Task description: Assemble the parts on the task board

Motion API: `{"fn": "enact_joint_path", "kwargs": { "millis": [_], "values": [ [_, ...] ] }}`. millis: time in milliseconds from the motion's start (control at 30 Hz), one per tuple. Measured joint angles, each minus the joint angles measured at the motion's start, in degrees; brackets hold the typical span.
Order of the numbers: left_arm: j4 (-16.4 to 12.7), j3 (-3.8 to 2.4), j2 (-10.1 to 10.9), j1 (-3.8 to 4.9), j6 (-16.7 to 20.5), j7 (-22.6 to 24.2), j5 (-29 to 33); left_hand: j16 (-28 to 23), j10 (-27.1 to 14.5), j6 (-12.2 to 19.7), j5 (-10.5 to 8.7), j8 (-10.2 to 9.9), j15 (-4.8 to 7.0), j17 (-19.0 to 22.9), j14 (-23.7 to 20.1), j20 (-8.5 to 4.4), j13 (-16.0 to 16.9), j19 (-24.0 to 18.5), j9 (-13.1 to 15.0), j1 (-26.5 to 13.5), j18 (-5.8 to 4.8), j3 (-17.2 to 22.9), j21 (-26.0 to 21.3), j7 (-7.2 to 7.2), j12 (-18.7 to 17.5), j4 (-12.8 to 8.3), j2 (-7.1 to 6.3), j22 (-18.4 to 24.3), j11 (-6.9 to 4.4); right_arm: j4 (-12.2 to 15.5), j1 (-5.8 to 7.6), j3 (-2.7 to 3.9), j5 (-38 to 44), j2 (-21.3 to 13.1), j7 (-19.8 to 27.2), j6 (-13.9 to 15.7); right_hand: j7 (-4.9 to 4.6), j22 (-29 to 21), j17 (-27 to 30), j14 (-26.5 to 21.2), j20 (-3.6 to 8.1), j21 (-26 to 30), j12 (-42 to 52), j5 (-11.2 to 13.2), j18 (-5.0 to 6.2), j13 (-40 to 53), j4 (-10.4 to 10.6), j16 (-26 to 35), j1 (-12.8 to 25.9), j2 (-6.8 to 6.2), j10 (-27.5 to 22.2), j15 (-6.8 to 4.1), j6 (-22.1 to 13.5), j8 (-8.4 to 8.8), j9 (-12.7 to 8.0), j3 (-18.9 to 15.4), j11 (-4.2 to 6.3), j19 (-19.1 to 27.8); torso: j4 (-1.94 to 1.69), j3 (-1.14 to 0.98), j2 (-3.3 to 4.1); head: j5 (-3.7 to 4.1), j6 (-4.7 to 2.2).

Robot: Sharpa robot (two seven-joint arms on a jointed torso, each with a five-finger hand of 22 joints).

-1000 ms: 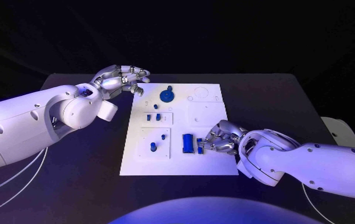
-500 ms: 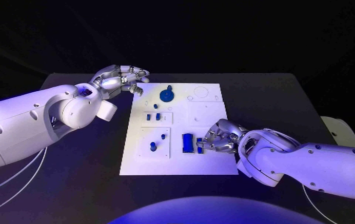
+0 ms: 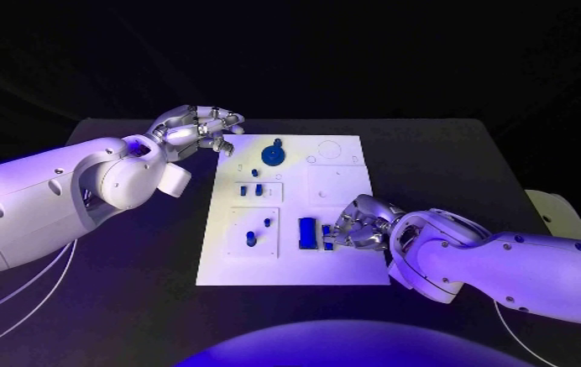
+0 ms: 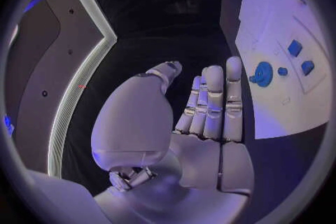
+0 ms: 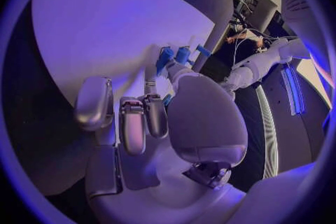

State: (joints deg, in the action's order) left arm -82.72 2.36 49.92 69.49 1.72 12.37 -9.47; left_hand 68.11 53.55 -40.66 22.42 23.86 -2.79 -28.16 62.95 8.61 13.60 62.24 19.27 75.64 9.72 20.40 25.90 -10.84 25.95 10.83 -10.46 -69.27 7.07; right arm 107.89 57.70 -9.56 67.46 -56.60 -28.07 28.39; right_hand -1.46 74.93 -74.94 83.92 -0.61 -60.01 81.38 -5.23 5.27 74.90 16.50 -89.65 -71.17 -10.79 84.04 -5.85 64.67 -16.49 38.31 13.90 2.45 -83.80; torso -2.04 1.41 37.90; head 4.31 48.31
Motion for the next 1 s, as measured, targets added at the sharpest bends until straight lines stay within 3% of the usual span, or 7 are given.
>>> {"fn": "enact_joint_path", "kwargs": {
  "millis": [100,367,433,733,867,1000],
  "values": [
    [0.0,0.0,0.0,0.0,-0.02,-0.03,-0.01,0.0,0.0,0.0,0.0,0.0,0.0,0.01,0.0,0.0,0.0,0.0,0.0,0.0,0.0,0.0,0.0,0.0,0.1,0.0,0.0,0.0,0.0,-0.23,0.04,0.06,0.3,0.09,-0.07,-0.34,0.11,0.0,0.0,0.0,0.0,0.0,0.0,1.23,0.0,0.0,0.0,0.0,-1.09,0.16,0.0,0.0,0.11,0.0,-0.03,0.0,0.0,0.0,0.0,-0.01,0.0,-0.03,0.02],
    [0.01,0.0,0.02,0.0,-0.05,-0.11,-0.02,0.0,0.0,0.0,0.0,0.0,0.0,0.05,0.0,0.0,0.0,0.0,0.0,0.0,0.0,0.0,0.0,0.0,0.23,0.0,0.0,0.0,0.0,-0.51,0.08,0.09,0.92,0.34,-0.09,-0.56,-0.1,-0.01,0.0,0.0,0.0,0.0,0.0,1.27,0.0,0.0,0.19,0.0,-1.22,0.27,0.0,0.0,0.32,0.0,-0.03,-0.19,0.0,0.0,-0.01,-0.02,0.0,0.0,0.03],
    [0.01,0.0,0.03,0.0,-0.05,-0.12,-0.02,0.0,0.0,0.0,0.0,0.0,0.0,0.05,0.0,0.0,0.0,0.0,0.0,0.0,0.0,0.0,0.0,0.0,0.23,0.0,0.0,0.0,0.0,-0.55,0.07,0.08,0.99,0.38,-0.08,-0.57,0.07,-0.01,0.01,0.0,0.0,0.0,0.0,1.27,0.0,0.0,0.35,0.0,-0.54,0.81,0.0,0.0,0.49,0.0,-0.03,-0.66,0.0,0.0,-0.01,-0.02,0.0,0.02,0.07],
    [0.09,0.0,0.12,0.0,-0.08,-0.17,-0.04,0.0,0.0,0.0,0.0,0.0,0.0,0.05,0.0,0.0,0.0,0.0,-0.01,0.0,0.0,0.0,0.0,0.0,0.23,0.0,0.0,0.0,0.0,-0.66,0.02,0.02,1.09,0.35,-0.04,-0.63,-0.13,-0.01,0.01,0.0,0.0,0.0,0.23,1.26,0.0,0.0,0.36,0.0,2.0,0.74,0.0,0.0,0.69,0.0,-0.02,-2.87,0.0,0.0,0.01,-0.02,0.0,0.01,0.12],
    [0.17,0.0,0.13,0.0,-0.09,-0.19,-0.05,0.0,0.0,0.0,0.0,0.0,0.0,0.05,0.0,0.0,0.0,0.0,-0.05,0.0,0.0,0.0,0.0,0.0,0.23,0.0,0.0,-0.01,0.0,-0.13,0.01,0.0,1.28,0.14,0.12,-0.54,0.04,-0.02,0.02,0.0,0.0,0.0,0.23,-0.64,0.0,0.0,0.34,0.0,3.0,0.99,0.0,0.0,0.87,0.0,-0.02,-5.24,0.0,0.0,0.03,-0.03,0.0,-0.02,0.12],
    [0.35,0.0,0.13,0.0,-0.11,-0.21,-0.07,0.0,0.0,0.0,0.0,0.0,0.0,0.05,0.0,0.0,0.0,0.0,-0.05,0.0,0.0,0.0,0.0,0.0,0.23,0.0,0.0,-0.01,0.0,0.81,0.0,0.0,2.07,-0.23,0.43,-0.34,0.04,-0.02,0.02,0.0,0.0,0.0,0.23,-0.88,0.0,0.0,0.26,0.0,3.0,0.99,0.0,0.0,0.87,0.0,-0.02,-5.43,0.0,0.0,0.04,-0.05,-0.01,-0.02,0.05]
  ]
}}
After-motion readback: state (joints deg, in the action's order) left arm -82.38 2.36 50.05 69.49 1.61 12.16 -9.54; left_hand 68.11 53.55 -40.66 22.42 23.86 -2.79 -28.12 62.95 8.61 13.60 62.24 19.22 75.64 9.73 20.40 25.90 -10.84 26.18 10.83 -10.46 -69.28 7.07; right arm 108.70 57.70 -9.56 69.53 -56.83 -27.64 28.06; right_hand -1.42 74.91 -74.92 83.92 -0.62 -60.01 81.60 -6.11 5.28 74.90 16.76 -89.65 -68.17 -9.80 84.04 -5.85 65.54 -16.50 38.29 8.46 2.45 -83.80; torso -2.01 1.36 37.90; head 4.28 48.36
